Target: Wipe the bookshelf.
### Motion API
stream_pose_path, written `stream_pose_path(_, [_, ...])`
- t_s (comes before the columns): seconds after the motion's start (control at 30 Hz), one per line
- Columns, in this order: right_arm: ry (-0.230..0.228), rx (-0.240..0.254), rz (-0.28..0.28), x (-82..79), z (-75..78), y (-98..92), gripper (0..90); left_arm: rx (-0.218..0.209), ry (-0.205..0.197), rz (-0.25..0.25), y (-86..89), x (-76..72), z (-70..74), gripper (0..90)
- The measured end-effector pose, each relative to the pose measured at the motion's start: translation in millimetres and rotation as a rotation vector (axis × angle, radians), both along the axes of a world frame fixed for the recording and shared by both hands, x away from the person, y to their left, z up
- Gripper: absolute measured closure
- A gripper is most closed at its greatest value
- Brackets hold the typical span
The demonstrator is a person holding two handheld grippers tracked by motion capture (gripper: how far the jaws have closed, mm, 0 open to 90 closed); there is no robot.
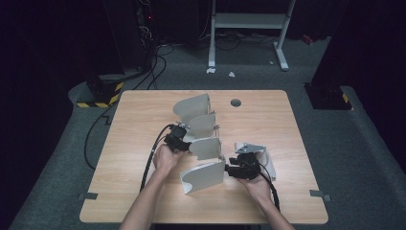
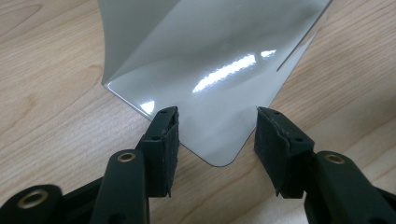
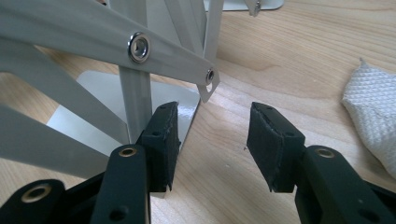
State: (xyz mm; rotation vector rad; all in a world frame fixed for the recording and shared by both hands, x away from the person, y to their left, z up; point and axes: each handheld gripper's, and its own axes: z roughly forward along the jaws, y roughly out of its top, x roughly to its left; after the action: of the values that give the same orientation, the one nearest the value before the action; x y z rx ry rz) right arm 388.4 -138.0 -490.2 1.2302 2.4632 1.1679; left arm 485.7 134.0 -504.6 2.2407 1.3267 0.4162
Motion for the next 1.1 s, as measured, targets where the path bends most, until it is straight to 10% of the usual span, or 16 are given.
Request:
stream_pose_path(0.5, [-0.043, -0.035, -0.04, -1.3, 4.6, -19.1, 51.0, -0.006, 0.006, 0.018, 4.7, -6.7, -1.2, 41.7])
stream_pose_path(0.83, [-0.122, -0.009, -0.162, -4.8, 29.7, -65.7, 47.9, -0.014, -0.019, 0.057, 22.4, -40.1, -4.3, 35.2])
stream_pose_path(1.1, [-0.103, -0.104, -0.256, 1.2, 18.6, -93.1, 45.2, -0.025, -0.027, 0.08, 33.9, -66.3, -6.8, 28.3])
